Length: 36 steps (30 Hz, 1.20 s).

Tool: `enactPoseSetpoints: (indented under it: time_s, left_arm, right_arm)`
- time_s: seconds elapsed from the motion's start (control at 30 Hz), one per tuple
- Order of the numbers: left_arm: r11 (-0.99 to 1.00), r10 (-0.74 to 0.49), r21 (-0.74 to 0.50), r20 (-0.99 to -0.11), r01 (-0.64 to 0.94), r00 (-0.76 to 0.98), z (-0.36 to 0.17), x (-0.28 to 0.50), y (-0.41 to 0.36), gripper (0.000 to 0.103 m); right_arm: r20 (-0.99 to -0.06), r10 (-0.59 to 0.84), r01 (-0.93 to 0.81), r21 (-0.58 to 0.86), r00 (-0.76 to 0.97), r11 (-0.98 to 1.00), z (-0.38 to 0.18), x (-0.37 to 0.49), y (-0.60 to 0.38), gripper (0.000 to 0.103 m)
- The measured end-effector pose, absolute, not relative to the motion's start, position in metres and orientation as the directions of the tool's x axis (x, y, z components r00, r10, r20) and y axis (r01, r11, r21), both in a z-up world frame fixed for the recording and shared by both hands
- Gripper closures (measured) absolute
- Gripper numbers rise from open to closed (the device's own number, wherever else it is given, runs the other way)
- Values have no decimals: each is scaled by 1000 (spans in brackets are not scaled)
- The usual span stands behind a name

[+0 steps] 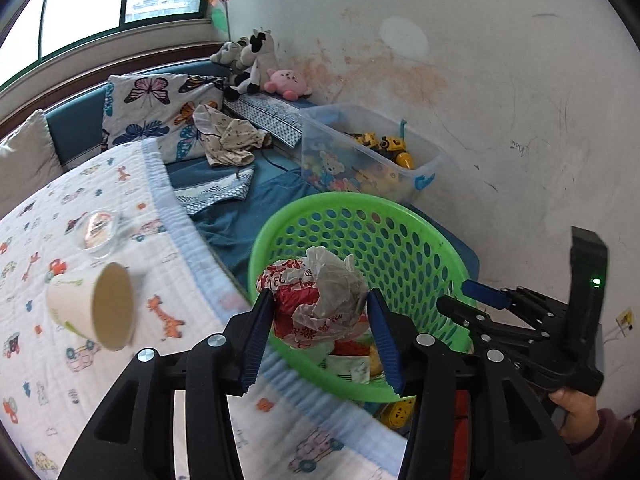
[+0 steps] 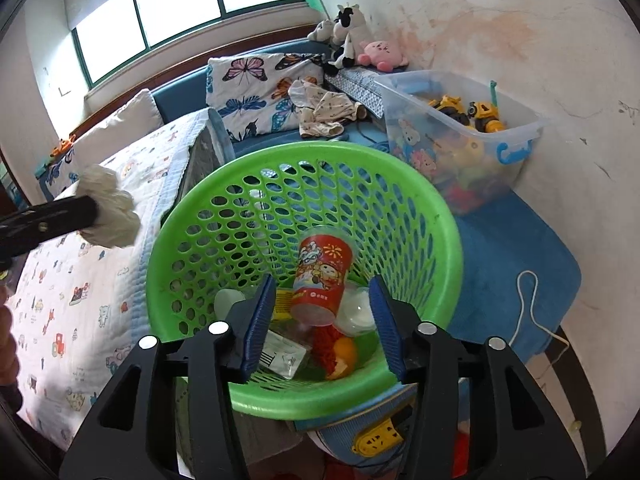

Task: Collect trash
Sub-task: 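Move the left tool back and grasp the white paper cup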

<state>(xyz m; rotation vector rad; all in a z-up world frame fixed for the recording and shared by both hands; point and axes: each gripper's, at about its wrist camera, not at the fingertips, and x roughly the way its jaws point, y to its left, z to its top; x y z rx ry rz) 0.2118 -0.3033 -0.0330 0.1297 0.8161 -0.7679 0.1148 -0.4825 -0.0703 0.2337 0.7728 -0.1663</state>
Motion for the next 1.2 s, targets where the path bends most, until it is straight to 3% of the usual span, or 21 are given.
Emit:
enactPoseSetpoints:
  time_s: [0.3,0.43,0.77,1.0,1.2]
  left_arm:
    - [714,-560,-176,-725,678,401,-50,212,-333,55]
    - [718,-554,-175,-730,674,401,-53,212,-340,42]
    - [734,-549,-160,-711,660,439,-46,206,-322,37]
    - [810,-468,-82,-686,580,557,-36,212,-280,35]
    - [898,-347,-24,-656,440,670,-35,230,-238,27]
  right_arm:
    - [-693,-67,242,159,718,957,-63,100,-488,43]
    - [-686,-68,245,164,724,956,-62,96,-488,42]
    - [-675,-50,221,171,736,960,-56,97,-479,40]
    - [-667,-13,177,179,745,968,-53,108,-460,36]
    - [-664,19,125,169,747,978,-50,120,-438,34]
